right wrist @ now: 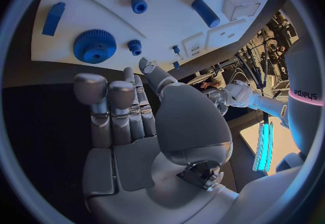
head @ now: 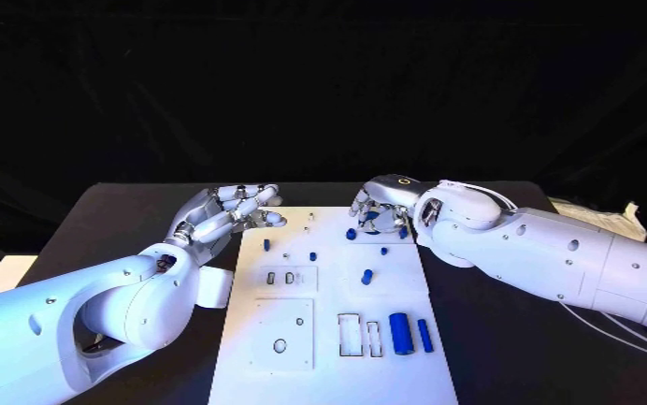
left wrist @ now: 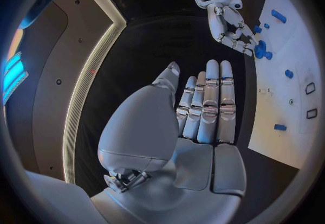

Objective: Assemble the parts on the task board

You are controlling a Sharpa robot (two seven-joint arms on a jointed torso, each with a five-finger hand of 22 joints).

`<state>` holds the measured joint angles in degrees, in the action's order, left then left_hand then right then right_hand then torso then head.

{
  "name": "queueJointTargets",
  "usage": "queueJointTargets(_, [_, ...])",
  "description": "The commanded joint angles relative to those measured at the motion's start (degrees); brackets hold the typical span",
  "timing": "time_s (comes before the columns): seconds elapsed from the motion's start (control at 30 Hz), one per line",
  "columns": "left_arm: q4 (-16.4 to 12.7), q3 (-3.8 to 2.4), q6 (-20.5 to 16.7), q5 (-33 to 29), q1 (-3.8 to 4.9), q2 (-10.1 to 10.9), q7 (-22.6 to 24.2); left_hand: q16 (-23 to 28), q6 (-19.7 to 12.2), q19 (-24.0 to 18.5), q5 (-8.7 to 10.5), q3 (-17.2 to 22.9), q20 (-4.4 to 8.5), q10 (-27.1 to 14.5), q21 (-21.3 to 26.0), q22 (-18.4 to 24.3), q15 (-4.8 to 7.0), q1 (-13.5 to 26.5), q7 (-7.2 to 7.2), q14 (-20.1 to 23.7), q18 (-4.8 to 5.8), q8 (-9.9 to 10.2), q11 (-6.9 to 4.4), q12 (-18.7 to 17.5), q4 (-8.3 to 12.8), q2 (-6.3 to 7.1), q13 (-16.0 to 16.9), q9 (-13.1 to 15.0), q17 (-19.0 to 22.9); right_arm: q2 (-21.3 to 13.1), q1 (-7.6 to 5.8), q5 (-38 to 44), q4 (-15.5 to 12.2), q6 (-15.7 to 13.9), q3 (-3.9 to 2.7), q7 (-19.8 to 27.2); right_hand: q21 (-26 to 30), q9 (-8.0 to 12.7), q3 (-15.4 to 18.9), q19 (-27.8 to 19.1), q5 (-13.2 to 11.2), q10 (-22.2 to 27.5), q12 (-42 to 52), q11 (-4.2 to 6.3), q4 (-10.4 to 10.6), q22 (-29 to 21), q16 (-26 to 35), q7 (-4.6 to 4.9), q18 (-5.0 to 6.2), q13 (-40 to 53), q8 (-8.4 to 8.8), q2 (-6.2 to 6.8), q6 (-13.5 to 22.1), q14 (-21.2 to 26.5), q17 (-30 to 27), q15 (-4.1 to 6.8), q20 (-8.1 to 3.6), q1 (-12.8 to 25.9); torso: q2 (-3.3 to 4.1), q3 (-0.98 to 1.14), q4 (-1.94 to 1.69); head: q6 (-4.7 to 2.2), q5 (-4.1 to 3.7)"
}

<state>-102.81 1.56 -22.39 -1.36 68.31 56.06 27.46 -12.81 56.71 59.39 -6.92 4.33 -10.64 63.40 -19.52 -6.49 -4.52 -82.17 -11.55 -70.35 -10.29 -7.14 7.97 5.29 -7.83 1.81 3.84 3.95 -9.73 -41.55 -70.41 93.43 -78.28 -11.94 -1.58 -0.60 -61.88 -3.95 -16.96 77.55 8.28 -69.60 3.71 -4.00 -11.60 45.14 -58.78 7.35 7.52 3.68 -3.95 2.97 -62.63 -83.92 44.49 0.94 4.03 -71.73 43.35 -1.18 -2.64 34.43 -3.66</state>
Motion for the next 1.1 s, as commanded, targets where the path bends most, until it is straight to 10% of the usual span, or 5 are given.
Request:
queueJointTargets(0.03, [-0.1,-0.05,1.2,-0.1,0.13,-0.1,-0.1,0.3,-0.1,0.1,0.17,-0.4,-0.22,-0.1,0.4,0.1,-0.22,0.3,-0.35,0.2,-0.18,0.4,0.36,-0.3,0.1,-0.17,-0.1,-0.1,-0.1,0.3,-0.05,4.2,0.1,3.2,-0.02,-1.7,-2.3,0.0,-0.9,0.0,-0.2,0.4,-0.2,-0.2,0.3,2.7,-2.2,0.17,-0.69,0.0,0.27,0.56,0.2,-1.9,2.4,-0.43,0.34,-0.1,0.58,-0.05,-0.12,0.0,-0.15])
queueJointTargets(1.1, [0.1,-0.06,1.0,-0.1,0.17,-0.1,-0.6,0.4,-0.3,0.3,0.16,-0.5,-0.25,-0.3,0.4,0.2,-0.27,0.4,-0.56,0.0,-0.19,0.7,0.51,-0.7,0.2,-0.16,-0.1,-0.1,-0.4,3.1,0.08,5.9,2.3,6.1,0.23,-1.4,-11.5,-0.2,-4.4,1.2,-0.6,-0.3,-0.1,-0.14,3.7,14.4,-11.2,0.1,-2.07,0.0,0.18,1.37,-0.9,-2.3,12.5,-0.53,0.72,-0.7,1.73,-0.32,-0.67,-0.49,-0.15])
